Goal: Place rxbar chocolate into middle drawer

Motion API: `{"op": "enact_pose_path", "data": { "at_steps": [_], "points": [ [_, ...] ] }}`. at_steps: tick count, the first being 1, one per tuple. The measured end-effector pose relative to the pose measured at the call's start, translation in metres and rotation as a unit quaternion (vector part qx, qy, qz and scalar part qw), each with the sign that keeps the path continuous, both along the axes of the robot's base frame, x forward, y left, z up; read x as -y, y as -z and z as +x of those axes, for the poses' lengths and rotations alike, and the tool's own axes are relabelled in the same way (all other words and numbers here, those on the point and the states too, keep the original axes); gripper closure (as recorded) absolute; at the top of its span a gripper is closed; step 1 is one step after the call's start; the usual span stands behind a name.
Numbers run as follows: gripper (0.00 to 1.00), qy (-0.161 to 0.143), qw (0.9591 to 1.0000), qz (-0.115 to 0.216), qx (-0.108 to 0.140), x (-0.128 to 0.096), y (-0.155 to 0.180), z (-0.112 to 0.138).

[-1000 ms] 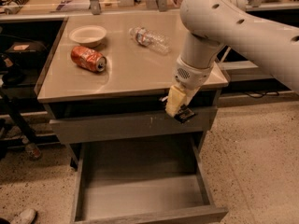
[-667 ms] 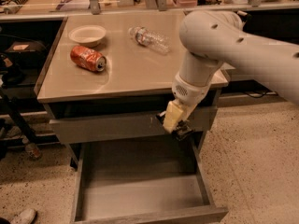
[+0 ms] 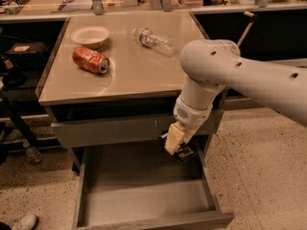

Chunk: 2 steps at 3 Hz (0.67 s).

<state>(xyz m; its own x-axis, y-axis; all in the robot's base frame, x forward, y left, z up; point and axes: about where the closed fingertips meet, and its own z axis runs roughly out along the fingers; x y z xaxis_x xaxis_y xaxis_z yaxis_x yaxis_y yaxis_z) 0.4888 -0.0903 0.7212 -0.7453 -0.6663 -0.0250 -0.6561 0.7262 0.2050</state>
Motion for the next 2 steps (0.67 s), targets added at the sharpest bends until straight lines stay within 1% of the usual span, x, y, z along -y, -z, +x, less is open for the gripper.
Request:
{"op": "enact_pose_path", "data": {
  "at_steps": [1,2],
  "points": [
    [1.0,0.044,0.9986,0.013,-0.026,-0.006,0.038,-0.007],
    [1.0,0.116,0.9912,0.036,-0.053,-0.014,0.088,-0.003]
  ]
}}
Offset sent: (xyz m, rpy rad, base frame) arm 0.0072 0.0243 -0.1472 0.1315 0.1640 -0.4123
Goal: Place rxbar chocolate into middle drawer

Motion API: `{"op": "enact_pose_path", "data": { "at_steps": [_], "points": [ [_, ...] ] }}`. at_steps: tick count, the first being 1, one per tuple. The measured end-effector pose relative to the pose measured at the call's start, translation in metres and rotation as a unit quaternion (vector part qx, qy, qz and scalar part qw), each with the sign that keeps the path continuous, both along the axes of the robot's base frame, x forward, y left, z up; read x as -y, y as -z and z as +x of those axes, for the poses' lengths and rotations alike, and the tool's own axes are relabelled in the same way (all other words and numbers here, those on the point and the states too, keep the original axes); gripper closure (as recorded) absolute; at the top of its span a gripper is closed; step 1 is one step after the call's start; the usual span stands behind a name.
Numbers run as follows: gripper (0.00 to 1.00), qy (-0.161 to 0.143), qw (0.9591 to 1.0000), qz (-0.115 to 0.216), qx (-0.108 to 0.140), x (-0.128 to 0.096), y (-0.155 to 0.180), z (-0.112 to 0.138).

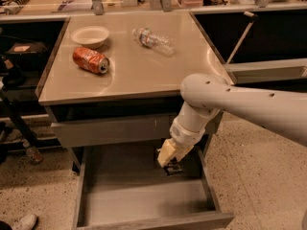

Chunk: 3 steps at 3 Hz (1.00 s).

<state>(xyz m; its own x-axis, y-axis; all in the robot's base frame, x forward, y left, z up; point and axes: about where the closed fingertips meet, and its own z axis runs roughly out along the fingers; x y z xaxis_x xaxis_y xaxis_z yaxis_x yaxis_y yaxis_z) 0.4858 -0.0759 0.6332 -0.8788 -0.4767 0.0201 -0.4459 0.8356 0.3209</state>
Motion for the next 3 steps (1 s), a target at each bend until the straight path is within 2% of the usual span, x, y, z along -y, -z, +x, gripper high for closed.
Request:
{"op": "enact_pose_path", "data": {
  "at_steps": [1,2,3],
  "points": [
    [1.0,0.04,0.9984,0.018,-0.035,-0.011,0.038,-0.002],
    [1.0,0.041,0.9983,0.019,-0.038,-0.011,0.042,-0.002],
    [1.0,0.051,0.9968,0.031,-0.053,-0.024,0.061,-0.015]
  ]
}}
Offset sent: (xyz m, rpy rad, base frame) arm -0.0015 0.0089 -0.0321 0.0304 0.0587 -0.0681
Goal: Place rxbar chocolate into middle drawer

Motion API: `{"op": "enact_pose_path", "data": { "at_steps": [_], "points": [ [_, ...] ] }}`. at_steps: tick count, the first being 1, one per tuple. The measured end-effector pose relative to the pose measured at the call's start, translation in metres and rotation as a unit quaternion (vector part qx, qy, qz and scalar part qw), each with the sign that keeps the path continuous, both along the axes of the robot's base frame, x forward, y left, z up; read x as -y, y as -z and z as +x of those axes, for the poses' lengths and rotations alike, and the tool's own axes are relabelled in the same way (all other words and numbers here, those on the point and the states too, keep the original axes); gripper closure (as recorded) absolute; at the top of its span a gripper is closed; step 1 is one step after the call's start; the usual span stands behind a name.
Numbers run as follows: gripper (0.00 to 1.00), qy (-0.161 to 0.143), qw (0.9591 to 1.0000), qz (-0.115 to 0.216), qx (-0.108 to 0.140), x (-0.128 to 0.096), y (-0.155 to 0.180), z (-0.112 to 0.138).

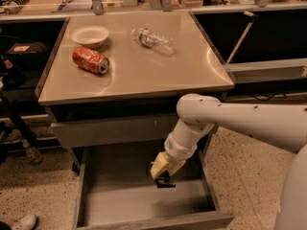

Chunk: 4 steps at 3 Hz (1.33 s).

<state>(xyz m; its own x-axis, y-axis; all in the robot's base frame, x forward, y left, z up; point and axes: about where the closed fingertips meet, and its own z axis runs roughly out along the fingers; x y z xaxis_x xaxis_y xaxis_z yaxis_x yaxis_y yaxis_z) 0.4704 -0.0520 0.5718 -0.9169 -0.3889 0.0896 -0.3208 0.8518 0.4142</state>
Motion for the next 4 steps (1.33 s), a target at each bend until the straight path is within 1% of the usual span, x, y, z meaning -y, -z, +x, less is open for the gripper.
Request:
{"op": "enact_pose_path", "data": {
  "at_steps": [1,2,3,4],
  "points": [
    [1.0,0.045,0.9985,0.026,-0.016,-0.058,0.05,-0.026],
    [1.0,0.049,0.9983,0.028,-0.013,-0.06,0.051,-0.024],
    [1.0,0.075,0.9957,0.045,-0.029,-0.068,0.072,-0.026],
    [1.0,0.147,0.9857,0.069,-0.045,-0.07,0.106,-0.014]
  ]
}}
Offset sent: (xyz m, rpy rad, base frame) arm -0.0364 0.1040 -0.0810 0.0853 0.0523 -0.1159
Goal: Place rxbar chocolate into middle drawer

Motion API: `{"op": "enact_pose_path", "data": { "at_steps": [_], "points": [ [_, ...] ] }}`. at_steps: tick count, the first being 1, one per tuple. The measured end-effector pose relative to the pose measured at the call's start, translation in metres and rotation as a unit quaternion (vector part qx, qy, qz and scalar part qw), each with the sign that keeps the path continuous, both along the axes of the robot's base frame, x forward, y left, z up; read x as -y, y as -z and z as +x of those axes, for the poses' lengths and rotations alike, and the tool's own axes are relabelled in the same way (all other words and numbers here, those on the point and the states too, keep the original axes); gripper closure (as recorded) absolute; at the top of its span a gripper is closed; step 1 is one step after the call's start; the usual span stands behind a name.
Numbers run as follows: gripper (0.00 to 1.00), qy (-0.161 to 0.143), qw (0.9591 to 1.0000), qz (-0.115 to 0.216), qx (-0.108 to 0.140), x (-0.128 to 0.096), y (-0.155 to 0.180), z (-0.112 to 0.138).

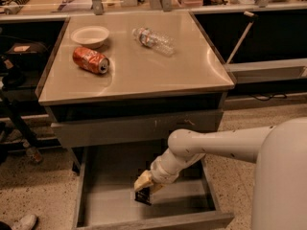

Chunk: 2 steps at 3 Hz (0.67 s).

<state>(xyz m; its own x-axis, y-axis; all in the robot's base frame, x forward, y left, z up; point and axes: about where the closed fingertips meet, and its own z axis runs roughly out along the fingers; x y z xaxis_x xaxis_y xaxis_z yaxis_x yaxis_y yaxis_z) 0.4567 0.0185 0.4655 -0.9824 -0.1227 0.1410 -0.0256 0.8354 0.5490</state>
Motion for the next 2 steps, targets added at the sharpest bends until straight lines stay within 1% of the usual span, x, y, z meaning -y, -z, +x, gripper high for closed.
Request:
{"op": "enact_pose_path", "data": {
  "at_steps": [1,2],
  "points": [
    [1.0,0.053,0.9985,0.001,-0.011,0.0,0.035,0.021],
    [1.0,0.083,0.9961,-0.008,-0.028,0.003,0.069,0.035]
  ]
}}
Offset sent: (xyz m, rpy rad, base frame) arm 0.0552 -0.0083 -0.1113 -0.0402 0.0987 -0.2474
